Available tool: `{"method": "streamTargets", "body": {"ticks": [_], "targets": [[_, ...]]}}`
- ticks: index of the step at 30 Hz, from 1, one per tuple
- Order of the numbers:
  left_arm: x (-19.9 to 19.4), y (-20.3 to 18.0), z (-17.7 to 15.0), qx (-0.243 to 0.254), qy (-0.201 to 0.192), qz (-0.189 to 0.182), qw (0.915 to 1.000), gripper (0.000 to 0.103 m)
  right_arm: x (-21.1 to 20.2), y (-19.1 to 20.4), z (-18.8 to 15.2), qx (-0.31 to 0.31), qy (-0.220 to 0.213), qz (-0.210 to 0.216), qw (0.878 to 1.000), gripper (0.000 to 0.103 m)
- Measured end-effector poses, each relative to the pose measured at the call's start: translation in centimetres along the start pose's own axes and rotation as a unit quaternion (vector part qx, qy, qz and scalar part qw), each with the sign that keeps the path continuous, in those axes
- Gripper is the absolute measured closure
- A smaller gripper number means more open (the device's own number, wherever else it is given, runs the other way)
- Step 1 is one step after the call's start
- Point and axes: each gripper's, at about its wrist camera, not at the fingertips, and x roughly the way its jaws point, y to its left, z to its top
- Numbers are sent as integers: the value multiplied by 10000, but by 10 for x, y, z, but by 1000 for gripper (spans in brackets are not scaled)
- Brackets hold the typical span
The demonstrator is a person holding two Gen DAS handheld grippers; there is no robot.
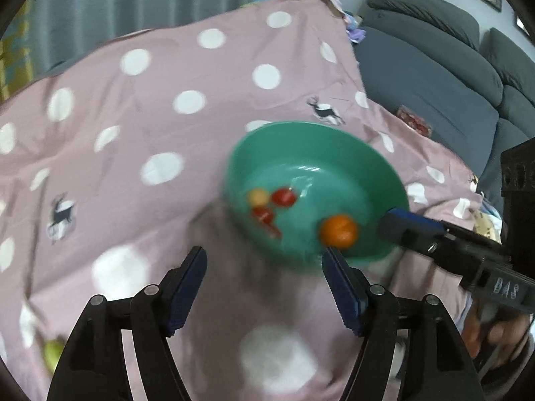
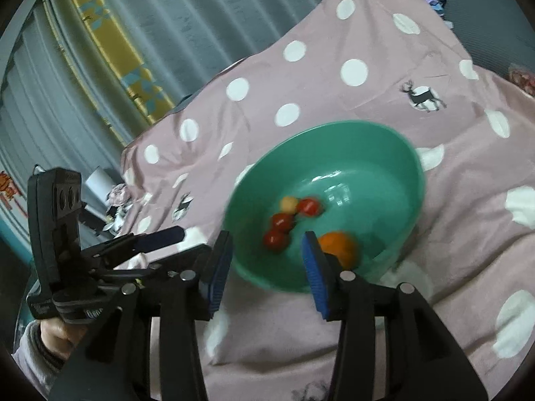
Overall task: Organize fruits
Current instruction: 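Open both grippers over the green bowl to drop the tomatoes, then grasp a green lime with each gripper and lift toward the bowl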
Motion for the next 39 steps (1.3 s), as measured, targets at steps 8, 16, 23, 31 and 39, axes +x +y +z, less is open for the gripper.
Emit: {"method": "streamTargets", "body": {"ticks": [8,16,23,31,39], "targets": [[-104,95,-64,-679,-349,830,9936,25,2,38,-27,-310,444,578,9969,55],[-137,112,-146,-590,284,1502,9865,25,24,78,-56,-645,1047,953,9878,54],[-125,96,-175,-509,336,1320,9894,25,65,112,-88,-768,1801,1280,9723,54],[-93,100,-159,-365,244,1159,9923,25,110,148,-95,-793,2263,1404,9606,54],[-69,116,-155,-279,455,1079,9927,26,169,179,-94,-1039,2610,1190,9523,54]]}}
